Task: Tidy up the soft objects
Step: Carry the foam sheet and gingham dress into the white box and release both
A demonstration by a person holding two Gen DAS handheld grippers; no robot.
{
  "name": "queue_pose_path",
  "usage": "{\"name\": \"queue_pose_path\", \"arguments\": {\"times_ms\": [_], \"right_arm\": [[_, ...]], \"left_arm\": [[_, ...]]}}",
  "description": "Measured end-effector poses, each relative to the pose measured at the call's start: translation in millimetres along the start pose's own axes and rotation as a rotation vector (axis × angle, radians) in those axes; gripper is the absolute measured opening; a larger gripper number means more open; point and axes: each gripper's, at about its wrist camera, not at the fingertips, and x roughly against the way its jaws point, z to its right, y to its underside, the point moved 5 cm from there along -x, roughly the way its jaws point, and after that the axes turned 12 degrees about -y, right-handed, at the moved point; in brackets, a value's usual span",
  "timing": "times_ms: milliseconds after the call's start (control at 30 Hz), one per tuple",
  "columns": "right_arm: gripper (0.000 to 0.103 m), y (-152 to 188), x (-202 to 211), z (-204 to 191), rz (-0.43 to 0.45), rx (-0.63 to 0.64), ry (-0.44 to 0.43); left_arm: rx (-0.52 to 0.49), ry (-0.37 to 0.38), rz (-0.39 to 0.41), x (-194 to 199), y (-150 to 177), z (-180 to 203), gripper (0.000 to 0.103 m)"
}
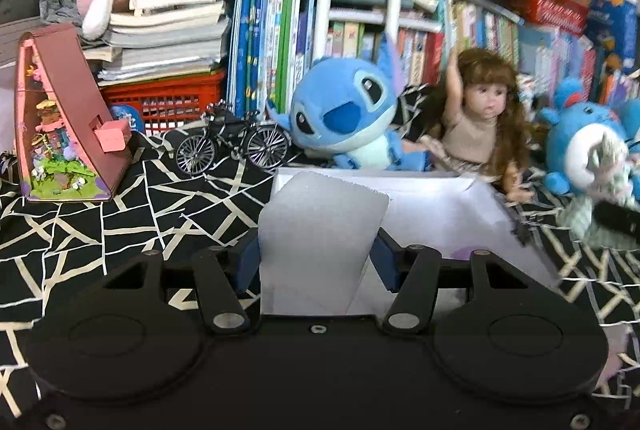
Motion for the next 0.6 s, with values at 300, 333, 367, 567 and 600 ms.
{"name": "queue_pose_path", "arguments": {"times_ms": [300,333,367,567,600], "right_arm": [[0.038,6.2,-60.5,12.3,-0.179,0.087,0.093],[0.038,9.6,-63.5,12.4,-0.196,0.100,0.104],[0.038,13.4,-66.6,12.0,-0.215,0.119,0.115],[0.038,28.0,-80.9,11.0,-0.283,0.168,0.128],[0.038,29.5,-82.7,11.5,-0.290,0.171,0.127]], "left_arm": [[-0.050,0.003,-0.097,-52.1,1.7,21.2,0.056],[-0.063,0.003,-0.102,-56.0,2.1,24.1,0.056],[-0.073,0.000,-0.107,-58.3,3.3,26.6,0.056],[-0.107,0.003,-0.152,-73.7,12.2,35.6,0.056],[-0.112,0.006,-0.159,-75.5,13.9,36.7,0.056]]}}
